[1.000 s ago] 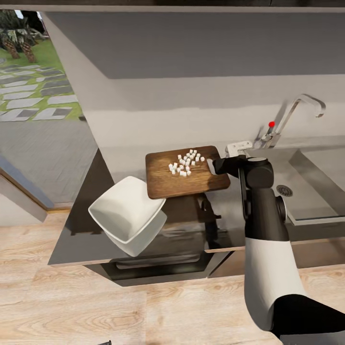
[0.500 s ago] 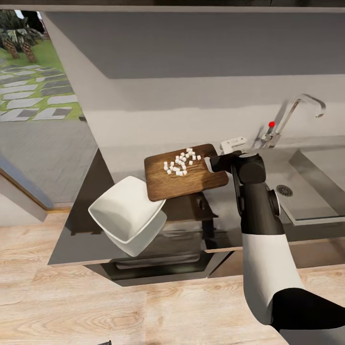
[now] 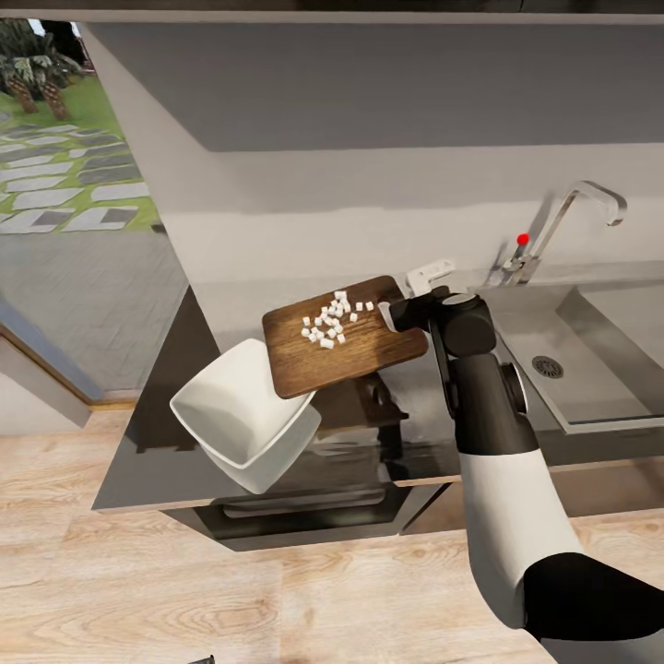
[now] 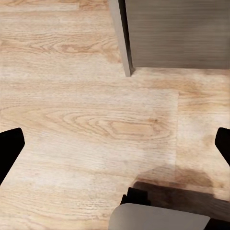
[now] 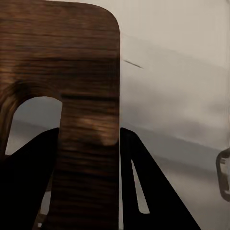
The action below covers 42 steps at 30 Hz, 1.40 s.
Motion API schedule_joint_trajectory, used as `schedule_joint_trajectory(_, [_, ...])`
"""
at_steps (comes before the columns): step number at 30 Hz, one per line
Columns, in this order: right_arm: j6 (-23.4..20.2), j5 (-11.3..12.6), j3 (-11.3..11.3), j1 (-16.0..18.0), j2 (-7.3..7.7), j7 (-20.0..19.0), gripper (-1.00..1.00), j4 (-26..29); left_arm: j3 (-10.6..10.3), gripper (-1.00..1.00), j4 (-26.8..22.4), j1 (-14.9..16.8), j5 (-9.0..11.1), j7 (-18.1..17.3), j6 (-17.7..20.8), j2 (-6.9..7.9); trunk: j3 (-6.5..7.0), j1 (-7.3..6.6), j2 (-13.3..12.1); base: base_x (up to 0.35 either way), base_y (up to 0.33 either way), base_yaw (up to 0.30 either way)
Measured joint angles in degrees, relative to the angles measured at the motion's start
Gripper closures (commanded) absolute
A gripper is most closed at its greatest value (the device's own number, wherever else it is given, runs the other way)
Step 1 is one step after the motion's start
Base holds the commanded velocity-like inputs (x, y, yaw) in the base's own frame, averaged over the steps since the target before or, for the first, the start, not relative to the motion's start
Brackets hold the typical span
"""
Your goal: In the kitchen, take the Vidalia onion out of the sink, dice it on the chopping board with the paring knife, put the diced onion into the bowl on the countertop, then place both the paring knife and the chopping board into the sink.
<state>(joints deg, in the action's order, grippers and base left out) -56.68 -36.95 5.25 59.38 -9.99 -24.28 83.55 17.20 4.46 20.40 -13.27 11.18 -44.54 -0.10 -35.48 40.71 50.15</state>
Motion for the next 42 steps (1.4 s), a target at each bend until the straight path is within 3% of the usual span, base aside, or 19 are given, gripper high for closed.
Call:
schedule_joint_trajectory(5, [-0.06, 0.46, 2.44, 0.24, 0.0, -0.02, 1.0, 0.0, 0.02, -1.0, 0.0, 0.0, 0.0, 0.0, 0.0, 0.0, 0.0, 0.0, 0.0, 0.0, 0.0, 0.0])
schedule_joint_trajectory(13, [-0.07, 0.23, 3.23, 3.43, 0.0, 0.0, 1.0, -0.03, -0.01, -1.0, 0.0, 0.0, 0.0, 0.0, 0.0, 0.0, 0.0, 0.0, 0.0, 0.0, 0.0, 0.0])
schedule_joint_trajectory(16, [-0.13, 0.5, 4.89, 4.34, 0.0, -0.01, 1.0, -0.35, -0.01, -1.0, 0.0, 0.0, 0.0, 0.0, 0.0, 0.0, 0.0, 0.0, 0.0, 0.0, 0.0, 0.0])
schedule_joint_trajectory(21, [-0.04, 0.32, 5.78, 4.54, 0.0, -0.08, 1.0, -1.67, -0.01, -1.0, 0.0, 0.0, 0.0, -0.01, 0.0, 0.0, 0.0, 0.0, 0.0, 0.0, 0.0, 0.0])
schedule_joint_trajectory(32, [-0.04, 0.38, 10.35, 5.19, 0.0, -0.09, 1.0, -2.8, -0.01, -1.0, 0.0, 0.0, 0.0, 0.0, 0.0, 0.0, 0.0, 0.0, 0.0, 0.0, 0.0, 0.0])
schedule_joint_trajectory(42, [-0.07, 0.26, 10.9, 7.59, 0.0, -0.09, 1.0, -5.12, -0.01, -1.0, 0.0, 0.0, 0.0, -0.01, 0.0, -0.09, 0.0, 0.0, 0.0, 0.0, 0.0, 0.0])
